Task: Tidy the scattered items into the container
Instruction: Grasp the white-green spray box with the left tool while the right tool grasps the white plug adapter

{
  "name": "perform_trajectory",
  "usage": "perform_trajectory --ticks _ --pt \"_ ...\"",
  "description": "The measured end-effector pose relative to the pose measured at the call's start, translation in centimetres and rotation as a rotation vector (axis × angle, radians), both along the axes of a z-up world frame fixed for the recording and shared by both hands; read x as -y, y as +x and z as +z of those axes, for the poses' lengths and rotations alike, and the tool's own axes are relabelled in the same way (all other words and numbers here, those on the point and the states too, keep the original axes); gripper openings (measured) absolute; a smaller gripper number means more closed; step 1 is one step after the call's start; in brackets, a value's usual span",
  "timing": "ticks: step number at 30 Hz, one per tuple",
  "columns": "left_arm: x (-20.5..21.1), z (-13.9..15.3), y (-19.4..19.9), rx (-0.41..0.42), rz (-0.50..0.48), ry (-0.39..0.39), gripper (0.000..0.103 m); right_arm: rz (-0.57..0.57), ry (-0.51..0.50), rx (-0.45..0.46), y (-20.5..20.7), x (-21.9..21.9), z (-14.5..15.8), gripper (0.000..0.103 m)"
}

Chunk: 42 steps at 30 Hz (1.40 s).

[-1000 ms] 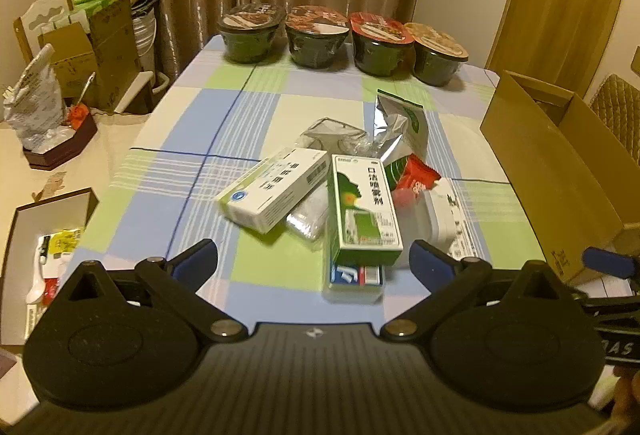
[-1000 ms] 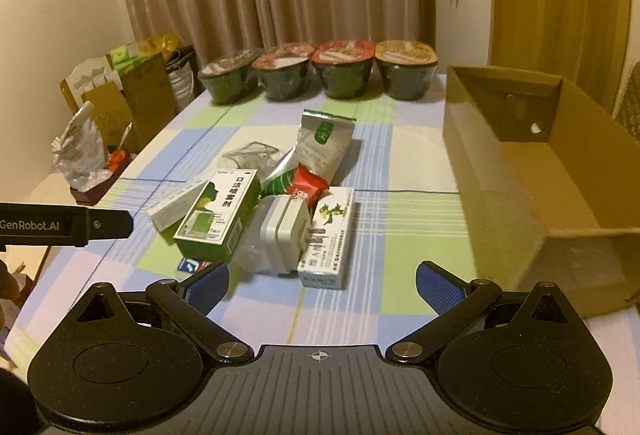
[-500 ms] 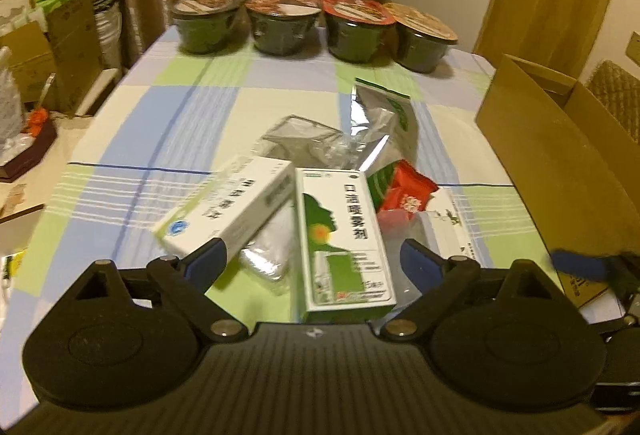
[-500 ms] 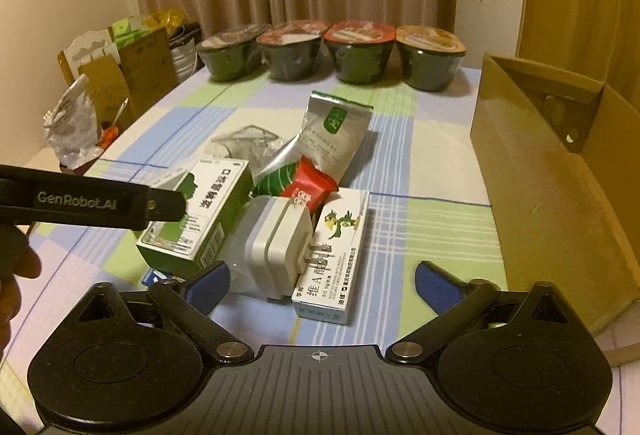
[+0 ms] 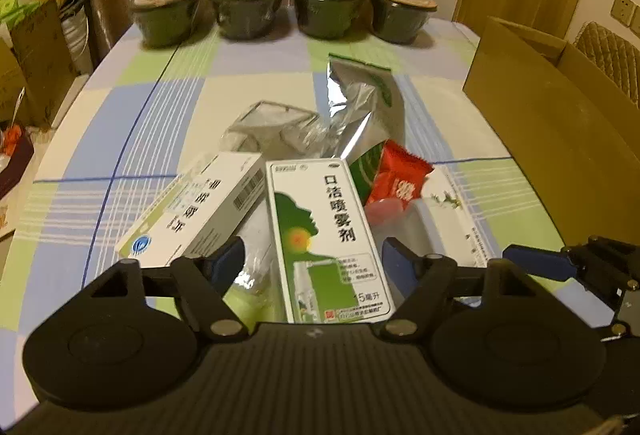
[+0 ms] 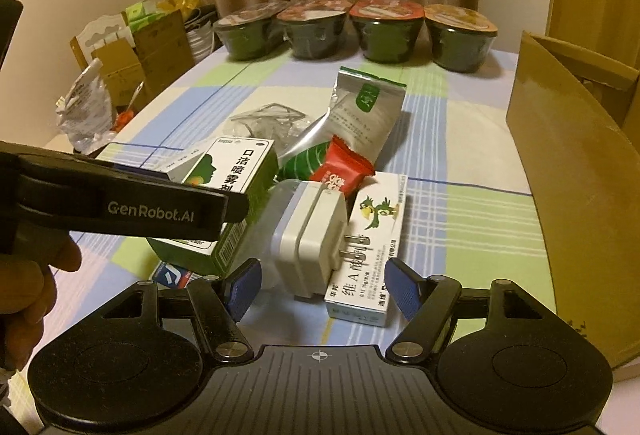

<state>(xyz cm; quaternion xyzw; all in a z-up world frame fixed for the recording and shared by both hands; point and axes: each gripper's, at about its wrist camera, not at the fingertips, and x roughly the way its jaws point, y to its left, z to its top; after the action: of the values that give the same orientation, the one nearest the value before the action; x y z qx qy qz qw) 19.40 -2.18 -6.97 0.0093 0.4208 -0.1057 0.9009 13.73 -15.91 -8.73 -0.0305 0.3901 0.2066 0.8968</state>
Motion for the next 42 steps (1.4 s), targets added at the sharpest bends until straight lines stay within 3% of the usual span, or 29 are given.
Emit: perform_trajectory --ticks 4,19,22,27,29,31,38,42 --pt "-0.8 -0.2 0.0 -0.014 0.016 -0.011 0.052 0.007 -0.001 0.000 0.2 -0.5 -0.3 0.075" --pt "-1.3 -0.5 0.6 -0.005 0.027 -0.023 0.052 -0.022 0.028 0.034 1.6 -1.2 -0.4 0.075" --pt "-1.3 -0.7 0.7 -0.009 0.027 -0.020 0.052 -0.021 0.029 0.031 1.8 -1.4 -0.5 0.061" --pt "-1.2 -0.9 1.0 -0.014 0.029 -0.023 0.052 -0.024 0.020 0.039 1.9 -1.6 -0.5 0.060" --pt "-1.2 -0.9 1.0 -0.014 0.028 -0.020 0.052 -0.020 0.012 0.042 1.8 -1.7 -0.5 0.044" --pt "-1.3 -1.0 1.1 -0.017 0.029 -0.021 0.052 -0.020 0.000 0.046 1.8 -1.7 -0.4 0.039" --pt "-1.2 -1.0 1.1 -0.023 0.028 -0.014 0.052 -0.031 0.002 0.039 1.8 -1.5 -0.1 0.030" --pt "-1.2 -0.9 1.1 -0.022 0.022 -0.010 0.051 -0.020 0.007 0.039 1.8 -1.5 0.1 0.030"
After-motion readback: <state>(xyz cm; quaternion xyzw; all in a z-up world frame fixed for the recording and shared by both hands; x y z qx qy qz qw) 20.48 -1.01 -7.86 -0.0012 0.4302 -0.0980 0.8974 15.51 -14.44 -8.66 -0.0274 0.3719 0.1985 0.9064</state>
